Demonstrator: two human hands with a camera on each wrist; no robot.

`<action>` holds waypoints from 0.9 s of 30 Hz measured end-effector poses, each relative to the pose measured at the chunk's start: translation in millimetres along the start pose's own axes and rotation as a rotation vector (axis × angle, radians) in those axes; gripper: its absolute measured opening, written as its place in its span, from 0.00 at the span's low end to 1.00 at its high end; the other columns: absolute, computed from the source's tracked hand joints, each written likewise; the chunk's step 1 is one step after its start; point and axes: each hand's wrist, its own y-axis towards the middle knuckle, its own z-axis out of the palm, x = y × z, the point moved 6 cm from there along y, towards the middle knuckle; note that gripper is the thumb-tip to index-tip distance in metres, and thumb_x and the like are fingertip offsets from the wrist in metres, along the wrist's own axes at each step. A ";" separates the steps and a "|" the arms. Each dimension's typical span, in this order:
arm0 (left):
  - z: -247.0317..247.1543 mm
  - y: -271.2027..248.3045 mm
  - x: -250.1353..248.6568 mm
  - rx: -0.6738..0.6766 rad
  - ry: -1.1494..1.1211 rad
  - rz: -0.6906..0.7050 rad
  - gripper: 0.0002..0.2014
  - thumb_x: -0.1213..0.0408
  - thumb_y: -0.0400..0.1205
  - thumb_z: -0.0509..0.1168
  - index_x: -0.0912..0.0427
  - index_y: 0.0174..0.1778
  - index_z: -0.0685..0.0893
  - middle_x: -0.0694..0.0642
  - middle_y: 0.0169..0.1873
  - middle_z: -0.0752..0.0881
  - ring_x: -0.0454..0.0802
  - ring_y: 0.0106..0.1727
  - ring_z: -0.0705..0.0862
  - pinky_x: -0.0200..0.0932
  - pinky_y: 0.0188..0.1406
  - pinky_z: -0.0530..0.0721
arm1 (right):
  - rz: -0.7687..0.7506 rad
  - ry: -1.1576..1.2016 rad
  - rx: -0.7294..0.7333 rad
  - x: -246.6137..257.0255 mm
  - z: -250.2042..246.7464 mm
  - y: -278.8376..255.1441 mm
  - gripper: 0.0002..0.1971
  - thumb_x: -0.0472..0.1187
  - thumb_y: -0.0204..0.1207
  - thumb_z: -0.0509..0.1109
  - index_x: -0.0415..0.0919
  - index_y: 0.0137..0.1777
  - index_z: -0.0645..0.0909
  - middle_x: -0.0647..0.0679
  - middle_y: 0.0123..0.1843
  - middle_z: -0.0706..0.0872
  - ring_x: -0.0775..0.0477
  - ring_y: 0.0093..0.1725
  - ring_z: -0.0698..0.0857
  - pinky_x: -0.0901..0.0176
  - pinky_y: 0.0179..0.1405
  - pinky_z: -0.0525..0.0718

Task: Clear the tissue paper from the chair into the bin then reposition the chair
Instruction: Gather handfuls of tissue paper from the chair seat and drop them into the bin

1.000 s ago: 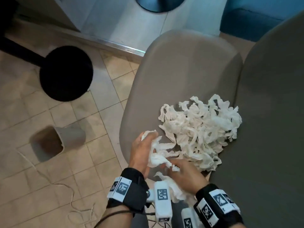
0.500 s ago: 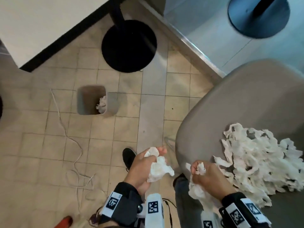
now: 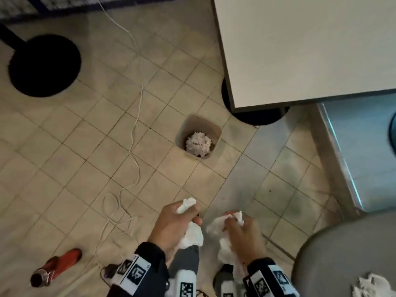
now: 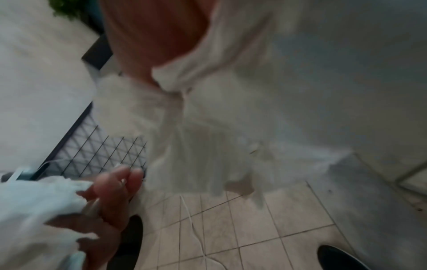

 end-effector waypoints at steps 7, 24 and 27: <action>-57.8 48.6 -38.8 -0.213 0.073 0.163 0.16 0.50 0.84 0.67 0.57 0.39 0.89 0.41 0.23 0.85 0.35 0.27 0.81 0.29 0.28 0.75 | 0.053 -0.075 -0.060 64.4 41.0 56.4 0.16 0.49 0.74 0.68 0.41 0.29 0.83 0.49 0.25 0.84 0.47 0.27 0.83 0.56 0.29 0.78; -64.5 156.1 -101.4 -0.040 0.185 -0.176 0.23 0.57 0.70 0.59 0.57 0.60 0.82 0.57 0.69 0.80 0.59 0.67 0.78 0.49 0.58 0.75 | 0.053 -0.419 0.093 132.7 57.2 191.7 0.15 0.40 0.85 0.57 0.44 0.65 0.83 0.43 0.66 0.86 0.39 0.66 0.81 0.56 0.61 0.76; -62.1 187.6 -100.2 -0.060 0.273 -0.166 0.31 0.62 0.63 0.56 0.52 0.66 0.79 0.57 0.68 0.78 0.63 0.67 0.79 0.55 0.66 0.81 | -0.007 -0.425 0.107 143.3 57.5 213.4 0.16 0.37 0.85 0.57 0.48 0.65 0.83 0.45 0.68 0.85 0.41 0.69 0.80 0.50 0.68 0.76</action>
